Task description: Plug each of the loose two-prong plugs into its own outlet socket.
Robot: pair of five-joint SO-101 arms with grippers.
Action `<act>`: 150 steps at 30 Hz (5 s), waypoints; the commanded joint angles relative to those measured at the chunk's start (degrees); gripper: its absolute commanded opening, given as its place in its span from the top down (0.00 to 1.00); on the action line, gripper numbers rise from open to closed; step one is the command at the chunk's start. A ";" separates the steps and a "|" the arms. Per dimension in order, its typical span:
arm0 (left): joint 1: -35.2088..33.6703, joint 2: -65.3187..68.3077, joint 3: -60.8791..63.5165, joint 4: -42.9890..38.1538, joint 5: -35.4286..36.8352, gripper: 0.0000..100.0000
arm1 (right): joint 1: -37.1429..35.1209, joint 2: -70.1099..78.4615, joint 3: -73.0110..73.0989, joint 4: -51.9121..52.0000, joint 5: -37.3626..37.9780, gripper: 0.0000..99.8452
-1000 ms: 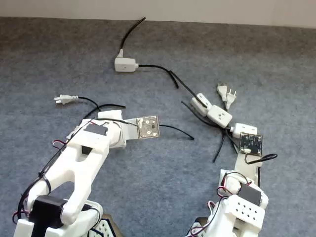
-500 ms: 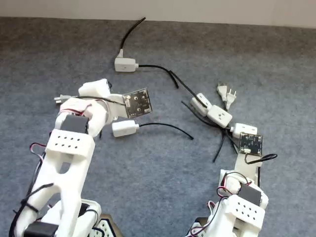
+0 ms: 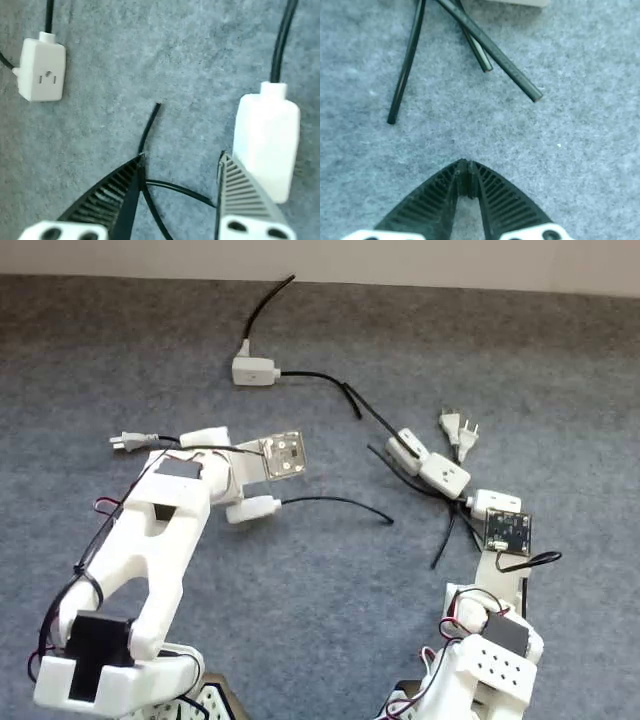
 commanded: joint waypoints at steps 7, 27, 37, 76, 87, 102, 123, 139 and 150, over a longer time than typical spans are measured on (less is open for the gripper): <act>2.51 -13.85 -1.63 21.45 0.09 0.76 | -0.75 -0.31 0.22 -1.27 0.53 0.99; -22.02 3.82 -32.48 20.84 77.80 0.76 | -0.75 -0.31 0.22 -1.10 0.53 0.99; -21.05 27.47 -60.88 36.22 119.30 0.75 | -0.75 -0.31 0.22 -1.10 0.53 0.99; -22.55 55.78 -81.89 56.00 136.44 0.76 | -0.66 -0.31 0.22 -1.10 0.62 0.99; -23.08 62.37 -82.42 51.87 139.78 0.77 | -0.48 -0.31 0.22 -1.01 0.44 0.99; -25.01 60.53 -86.02 56.88 119.21 0.99 | -0.48 -0.31 0.22 -1.01 0.35 0.99; -23.69 17.19 -57.36 67.34 45.27 0.99 | -0.66 -0.31 0.22 -1.01 0.53 0.99; -22.37 -4.62 0.13 41.41 13.80 0.99 | -0.48 -0.31 0.22 -1.01 0.44 0.99; -31.52 -4.70 5.41 33.93 -8.00 0.98 | -0.48 -0.31 0.22 -1.01 0.35 0.99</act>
